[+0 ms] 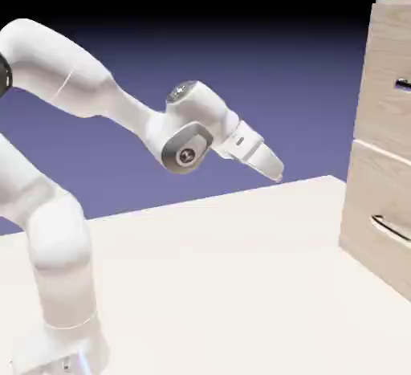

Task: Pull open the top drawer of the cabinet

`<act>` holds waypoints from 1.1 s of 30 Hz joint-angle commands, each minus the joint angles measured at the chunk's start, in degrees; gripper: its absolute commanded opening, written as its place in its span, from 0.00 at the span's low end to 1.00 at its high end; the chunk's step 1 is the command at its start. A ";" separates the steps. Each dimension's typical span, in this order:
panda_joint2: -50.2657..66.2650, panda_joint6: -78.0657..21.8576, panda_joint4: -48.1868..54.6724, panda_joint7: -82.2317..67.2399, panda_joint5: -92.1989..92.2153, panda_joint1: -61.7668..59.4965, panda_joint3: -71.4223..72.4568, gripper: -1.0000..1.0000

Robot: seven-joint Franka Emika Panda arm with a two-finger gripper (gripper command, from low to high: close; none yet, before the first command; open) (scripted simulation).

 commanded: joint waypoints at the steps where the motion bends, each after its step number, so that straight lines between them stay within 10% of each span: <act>1: -0.85 -0.72 0.98 0.44 2.49 -2.03 1.12 0.50; 33: -27.98 -23.65 32.24 14.53 82.23 -66.84 36.98 0.50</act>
